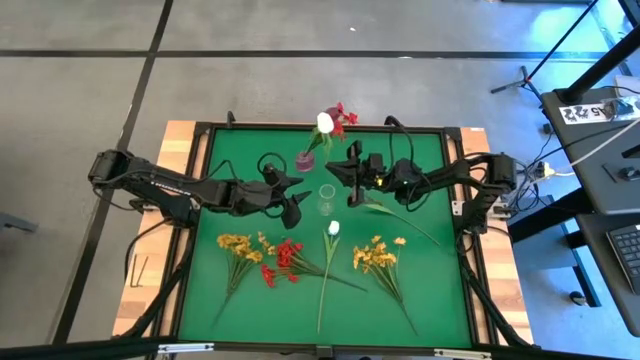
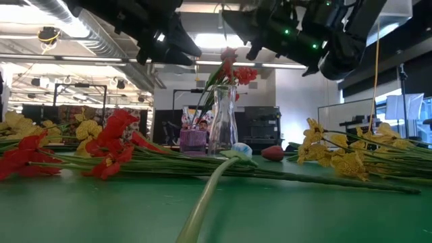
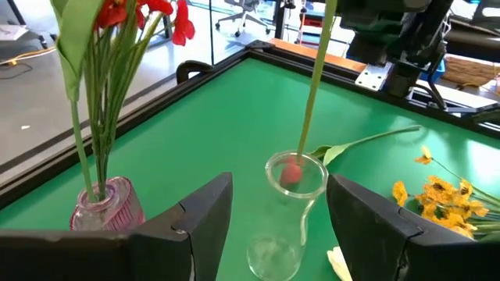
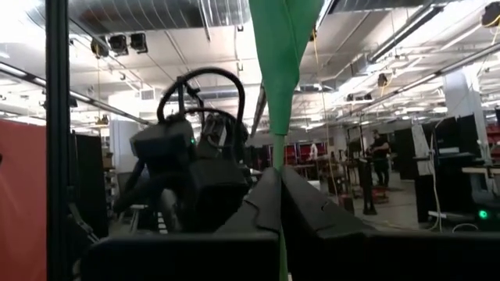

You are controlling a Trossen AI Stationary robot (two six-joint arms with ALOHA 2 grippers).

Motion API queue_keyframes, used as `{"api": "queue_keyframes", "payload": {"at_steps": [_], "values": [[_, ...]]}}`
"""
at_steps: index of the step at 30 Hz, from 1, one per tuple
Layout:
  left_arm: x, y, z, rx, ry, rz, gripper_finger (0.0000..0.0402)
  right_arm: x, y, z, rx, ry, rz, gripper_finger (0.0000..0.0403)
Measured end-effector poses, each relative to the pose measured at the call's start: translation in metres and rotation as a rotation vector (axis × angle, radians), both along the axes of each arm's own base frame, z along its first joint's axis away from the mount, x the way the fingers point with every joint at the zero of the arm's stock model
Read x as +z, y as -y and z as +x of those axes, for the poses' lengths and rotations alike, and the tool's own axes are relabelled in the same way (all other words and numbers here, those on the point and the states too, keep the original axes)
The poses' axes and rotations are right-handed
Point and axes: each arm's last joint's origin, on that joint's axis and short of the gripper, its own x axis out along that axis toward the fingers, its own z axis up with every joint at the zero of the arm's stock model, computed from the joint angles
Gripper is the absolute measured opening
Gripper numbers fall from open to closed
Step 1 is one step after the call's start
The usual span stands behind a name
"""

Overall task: Sort flowers into vase by color
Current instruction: Put the top white flower into the transparent vase

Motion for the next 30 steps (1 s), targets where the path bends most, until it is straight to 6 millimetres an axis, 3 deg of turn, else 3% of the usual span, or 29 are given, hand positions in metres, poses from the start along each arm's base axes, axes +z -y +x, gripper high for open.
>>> {"api": "queue_keyframes", "payload": {"at_steps": [15,30], "values": [[0.0,0.0,0.0,0.001,0.001,0.0,0.0204,-0.011,0.001,0.005,0.015,-0.113,0.043,0.0025],[-0.003,0.0,-0.002,0.001,-0.038,0.003,0.0204,-0.018,0.0,0.007,0.052,-0.201,0.023,0.016]]}}
